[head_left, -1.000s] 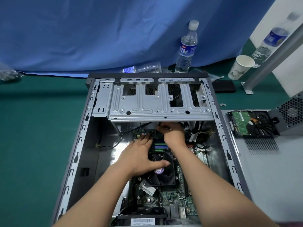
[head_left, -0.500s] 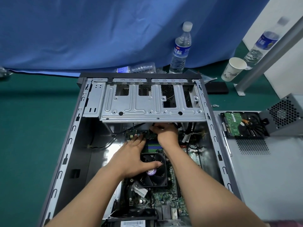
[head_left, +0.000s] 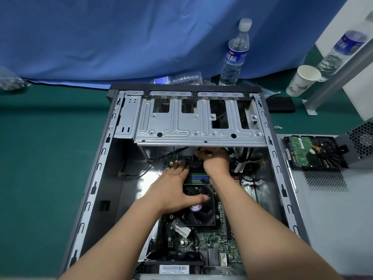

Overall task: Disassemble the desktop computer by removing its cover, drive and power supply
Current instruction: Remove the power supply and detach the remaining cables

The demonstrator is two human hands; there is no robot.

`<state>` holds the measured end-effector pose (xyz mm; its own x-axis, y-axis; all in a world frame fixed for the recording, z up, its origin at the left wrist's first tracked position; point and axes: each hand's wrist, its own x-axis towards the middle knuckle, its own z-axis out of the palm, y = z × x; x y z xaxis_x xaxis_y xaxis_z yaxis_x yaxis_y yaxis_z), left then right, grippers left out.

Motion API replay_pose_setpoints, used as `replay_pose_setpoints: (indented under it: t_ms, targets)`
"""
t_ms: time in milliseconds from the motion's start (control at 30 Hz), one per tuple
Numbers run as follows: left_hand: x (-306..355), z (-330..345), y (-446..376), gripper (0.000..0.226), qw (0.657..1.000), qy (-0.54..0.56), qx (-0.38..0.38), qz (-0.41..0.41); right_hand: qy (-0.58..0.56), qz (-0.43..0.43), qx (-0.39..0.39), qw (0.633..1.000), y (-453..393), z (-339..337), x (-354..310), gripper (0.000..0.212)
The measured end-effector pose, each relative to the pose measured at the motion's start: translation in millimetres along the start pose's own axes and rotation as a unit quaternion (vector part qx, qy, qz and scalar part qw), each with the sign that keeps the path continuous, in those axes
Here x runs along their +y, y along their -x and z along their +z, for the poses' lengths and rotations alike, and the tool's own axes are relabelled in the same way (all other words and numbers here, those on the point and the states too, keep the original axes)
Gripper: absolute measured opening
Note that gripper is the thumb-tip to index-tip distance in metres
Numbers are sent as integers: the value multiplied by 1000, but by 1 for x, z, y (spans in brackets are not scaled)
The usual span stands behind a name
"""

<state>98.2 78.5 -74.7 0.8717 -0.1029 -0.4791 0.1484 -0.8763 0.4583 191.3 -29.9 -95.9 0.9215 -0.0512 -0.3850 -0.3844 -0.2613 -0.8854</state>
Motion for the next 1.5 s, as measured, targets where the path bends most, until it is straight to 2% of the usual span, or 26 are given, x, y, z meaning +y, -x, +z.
replay_pose_setpoints:
  t_ms: [133,233,433,600,633,767,967,1133,1300,1500]
  targets:
    - [1,1,0,109,1000,1,-2,-1,2,-19,-24,1000,1,-3,1,13]
    - [1,1,-1,109,1000,1,0,-3,15,-31,-46,998,1,-5,1,12]
    - [2,0,0,108,1000,10,3,-4,-11,3,-4,1000,-1,-1,-1,13]
    - [3,0,1,108,1000,13,7,-2,22,-33,-54,998,1,-4,0,8]
    - [3,-1,1,108,1000,12,6,-2,28,-38,-54,997,1,-4,1,3]
    - [4,-2,2,108,1000,14,5,-2,5,-20,-6,1000,-1,-1,1,3]
    - [3,-2,2,108,1000,10,2,1,45,-44,-41,997,0,-4,1,7]
    - [3,-2,2,108,1000,12,0,-1,-7,-13,-5,1000,-1,-2,0,7]
    - [3,-1,2,107,1000,15,5,3,44,-48,-35,997,2,-4,1,3]
    - [2,-1,2,108,1000,8,2,5,11,-29,-7,999,0,-1,-2,5]
